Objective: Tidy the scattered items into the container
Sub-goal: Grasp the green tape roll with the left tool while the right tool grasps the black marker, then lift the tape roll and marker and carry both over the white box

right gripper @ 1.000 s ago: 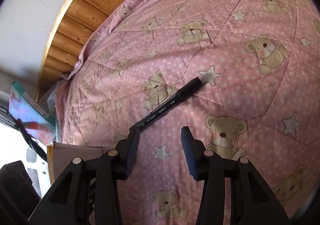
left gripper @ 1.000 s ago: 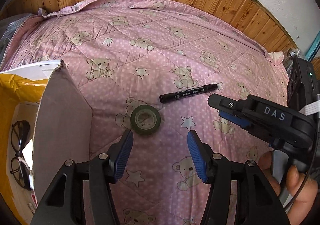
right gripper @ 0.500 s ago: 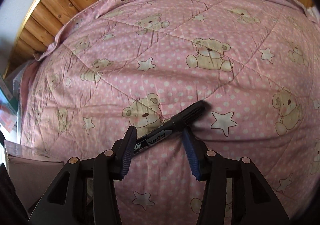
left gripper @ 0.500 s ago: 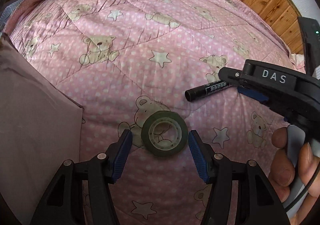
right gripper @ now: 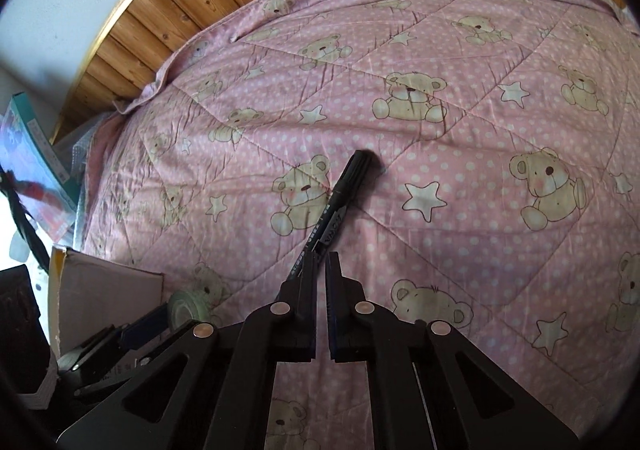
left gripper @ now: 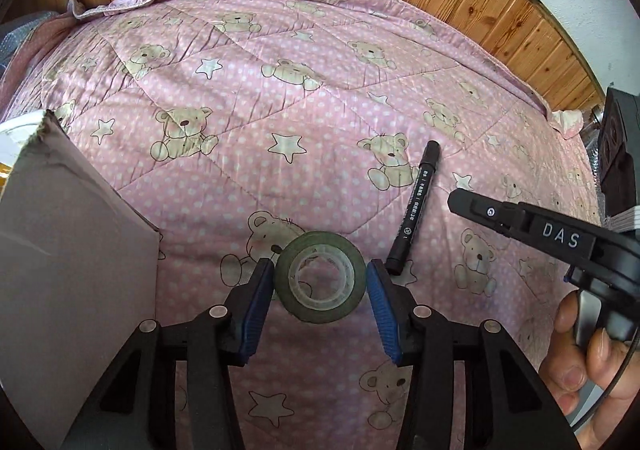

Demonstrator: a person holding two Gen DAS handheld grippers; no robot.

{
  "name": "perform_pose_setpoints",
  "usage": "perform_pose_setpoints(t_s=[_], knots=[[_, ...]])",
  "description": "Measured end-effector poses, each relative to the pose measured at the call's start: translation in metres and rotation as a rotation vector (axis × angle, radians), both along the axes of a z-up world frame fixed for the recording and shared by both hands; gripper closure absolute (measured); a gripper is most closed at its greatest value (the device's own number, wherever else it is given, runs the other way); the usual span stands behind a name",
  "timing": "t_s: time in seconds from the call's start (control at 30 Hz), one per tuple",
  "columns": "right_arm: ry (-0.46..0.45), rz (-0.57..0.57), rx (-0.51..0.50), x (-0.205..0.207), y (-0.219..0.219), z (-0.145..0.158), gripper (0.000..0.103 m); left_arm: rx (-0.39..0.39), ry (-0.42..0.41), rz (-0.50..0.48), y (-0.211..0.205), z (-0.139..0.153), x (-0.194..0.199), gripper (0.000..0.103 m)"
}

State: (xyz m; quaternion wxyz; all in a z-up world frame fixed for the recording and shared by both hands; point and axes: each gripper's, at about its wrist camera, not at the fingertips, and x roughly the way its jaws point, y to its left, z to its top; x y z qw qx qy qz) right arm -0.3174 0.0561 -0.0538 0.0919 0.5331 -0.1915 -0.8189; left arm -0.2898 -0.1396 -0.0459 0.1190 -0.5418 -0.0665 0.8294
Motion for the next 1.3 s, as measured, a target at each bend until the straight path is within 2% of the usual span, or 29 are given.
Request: perform_pose_setpoints(t_s=[0.03, 0.1, 0.13, 0.17, 0.23, 0.27, 0.3, 0.4, 0.6, 0.73, 1.0, 1.3], knots=[[-0.005, -0.017, -0.009, -0.001, 0.000, -0.002, 0.094, 0.004, 0.001, 0.002, -0.001, 0.002, 0.002, 0.054], [-0.019, -0.024, -0.001, -0.007, -0.004, -0.007, 0.093, 0.019, 0.003, 0.013, -0.003, 0.008, 0.007, 0.054], [-0.037, -0.029, -0.002, -0.012, -0.007, -0.012, 0.085, 0.024, 0.007, 0.015, -0.004, 0.011, 0.010, 0.054], [-0.050, -0.022, -0.006, -0.017, -0.011, -0.017, 0.082, 0.020, 0.013, 0.022, -0.006, 0.014, 0.014, 0.054], [-0.057, 0.023, 0.047, -0.025, -0.028, -0.027, 0.076, 0.032, 0.018, 0.031, -0.011, 0.019, 0.021, 0.054], [-0.021, 0.047, 0.093, -0.025, -0.035, -0.026, 0.076, 0.032, 0.019, 0.031, -0.013, 0.021, 0.025, 0.054], [-0.007, 0.072, 0.142, -0.024, -0.041, -0.024, 0.078, 0.029, 0.022, 0.034, -0.014, 0.023, 0.029, 0.054], [-0.005, 0.054, 0.109, -0.015, -0.032, -0.021, 0.090, 0.048, 0.010, 0.027, -0.019, 0.027, 0.041, 0.054], [0.043, 0.032, 0.047, 0.029, -0.014, 0.008, 0.090, 0.071, 0.023, 0.010, -0.022, 0.038, 0.058, 0.054], [0.056, 0.032, 0.007, 0.068, -0.011, 0.023, 0.090, 0.059, 0.041, -0.006, -0.019, 0.046, 0.071, 0.054], [0.048, 0.042, -0.043, 0.142, -0.025, 0.029, 0.089, -0.001, 0.145, -0.042, -0.017, 0.081, 0.117, 0.054], [0.053, 0.038, -0.100, 0.207, -0.040, 0.036, 0.089, -0.026, 0.195, -0.069, -0.022, 0.106, 0.166, 0.054]])
